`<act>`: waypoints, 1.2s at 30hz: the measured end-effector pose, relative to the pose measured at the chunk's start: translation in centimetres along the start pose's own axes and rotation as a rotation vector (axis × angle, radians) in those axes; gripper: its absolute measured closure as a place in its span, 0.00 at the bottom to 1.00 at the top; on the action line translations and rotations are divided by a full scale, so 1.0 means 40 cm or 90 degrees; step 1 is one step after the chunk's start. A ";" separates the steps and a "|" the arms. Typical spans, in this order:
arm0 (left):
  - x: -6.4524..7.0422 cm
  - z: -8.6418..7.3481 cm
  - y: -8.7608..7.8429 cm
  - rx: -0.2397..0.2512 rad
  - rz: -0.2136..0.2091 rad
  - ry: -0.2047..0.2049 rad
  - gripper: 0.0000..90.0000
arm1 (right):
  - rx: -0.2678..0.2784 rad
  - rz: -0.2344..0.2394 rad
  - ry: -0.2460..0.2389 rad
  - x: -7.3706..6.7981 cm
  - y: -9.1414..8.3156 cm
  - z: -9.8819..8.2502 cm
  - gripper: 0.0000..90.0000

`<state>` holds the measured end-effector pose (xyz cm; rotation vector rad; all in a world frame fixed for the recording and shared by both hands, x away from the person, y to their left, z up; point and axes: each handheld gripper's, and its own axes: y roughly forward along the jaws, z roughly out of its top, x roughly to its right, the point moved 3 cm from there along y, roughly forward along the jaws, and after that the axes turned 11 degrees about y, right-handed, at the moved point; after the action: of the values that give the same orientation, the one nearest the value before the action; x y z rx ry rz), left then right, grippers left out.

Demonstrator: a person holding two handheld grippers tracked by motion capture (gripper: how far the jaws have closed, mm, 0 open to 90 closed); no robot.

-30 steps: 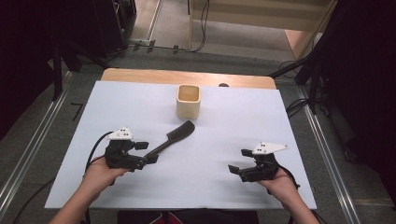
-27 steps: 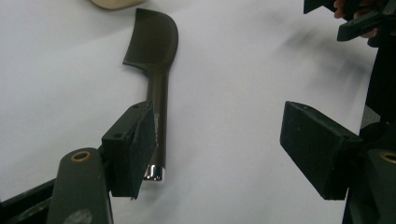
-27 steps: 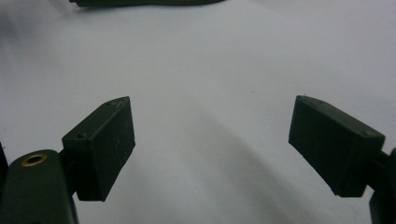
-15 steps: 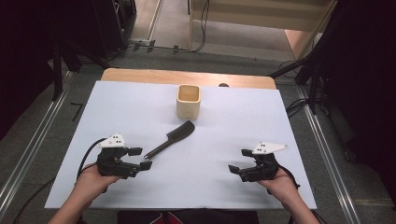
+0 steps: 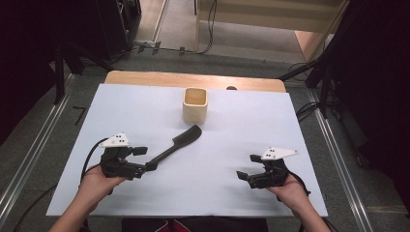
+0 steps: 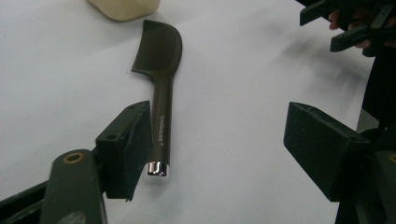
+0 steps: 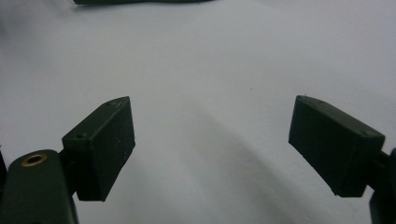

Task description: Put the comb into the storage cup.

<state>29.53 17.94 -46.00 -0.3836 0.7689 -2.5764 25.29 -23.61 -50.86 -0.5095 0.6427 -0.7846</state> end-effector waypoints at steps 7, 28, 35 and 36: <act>-0.017 0.019 0.024 -0.009 0.003 0.004 0.22 | 0.003 -0.004 0.002 0.002 -0.006 -0.004 0.14; -0.053 0.069 0.106 -0.031 0.023 0.011 0.23 | 0.006 -0.013 0.013 0.007 -0.021 -0.017 0.14; -0.065 0.082 0.135 -0.042 0.033 0.015 0.24 | 0.007 -0.013 0.013 0.007 -0.023 -0.018 0.14; -0.065 0.082 0.135 -0.042 0.033 0.015 0.24 | 0.007 -0.013 0.013 0.007 -0.023 -0.018 0.14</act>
<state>34.74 13.57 -46.82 -0.3504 0.8630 -2.5158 24.51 -24.52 -50.89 -0.4989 0.6533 -0.8129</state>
